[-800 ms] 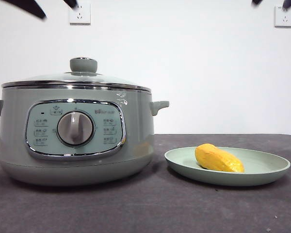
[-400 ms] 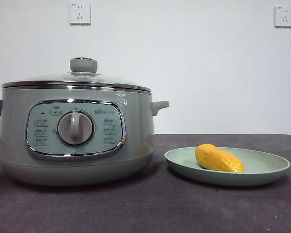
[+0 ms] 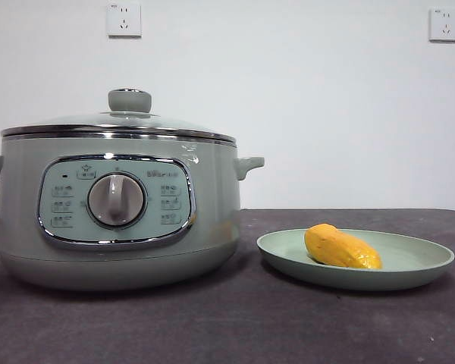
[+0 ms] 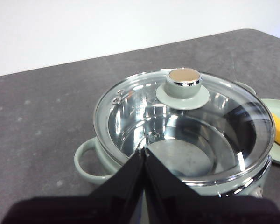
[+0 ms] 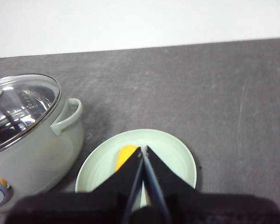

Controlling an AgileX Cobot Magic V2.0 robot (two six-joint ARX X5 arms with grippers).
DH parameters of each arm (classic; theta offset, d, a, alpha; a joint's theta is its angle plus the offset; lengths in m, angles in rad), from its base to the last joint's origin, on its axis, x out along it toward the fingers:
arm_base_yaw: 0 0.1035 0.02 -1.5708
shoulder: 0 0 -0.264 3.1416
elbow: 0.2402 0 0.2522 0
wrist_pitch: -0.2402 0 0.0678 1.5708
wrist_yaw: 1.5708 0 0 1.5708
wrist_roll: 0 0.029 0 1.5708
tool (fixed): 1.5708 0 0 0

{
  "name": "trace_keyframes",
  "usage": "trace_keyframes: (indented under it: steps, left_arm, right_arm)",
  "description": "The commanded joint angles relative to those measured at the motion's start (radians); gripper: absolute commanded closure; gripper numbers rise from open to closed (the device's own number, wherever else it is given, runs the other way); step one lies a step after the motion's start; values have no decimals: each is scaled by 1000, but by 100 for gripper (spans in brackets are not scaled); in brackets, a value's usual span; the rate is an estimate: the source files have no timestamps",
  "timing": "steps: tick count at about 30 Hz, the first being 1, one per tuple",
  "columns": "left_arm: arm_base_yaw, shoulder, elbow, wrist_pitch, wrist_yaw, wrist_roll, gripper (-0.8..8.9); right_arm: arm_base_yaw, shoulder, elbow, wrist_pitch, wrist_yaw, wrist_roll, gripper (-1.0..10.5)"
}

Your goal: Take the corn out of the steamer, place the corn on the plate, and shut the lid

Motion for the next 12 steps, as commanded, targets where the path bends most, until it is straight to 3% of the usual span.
trace_keyframes:
  steps: [1,12]
  left_arm:
    - [-4,-3,-5,-21,0,0,817]
    - [-4,-3,-5,-56,-2,2,817]
  right_arm:
    - [2,11,-2,2,4,31,946]
    - [2,11,-2,-49,5,31,946]
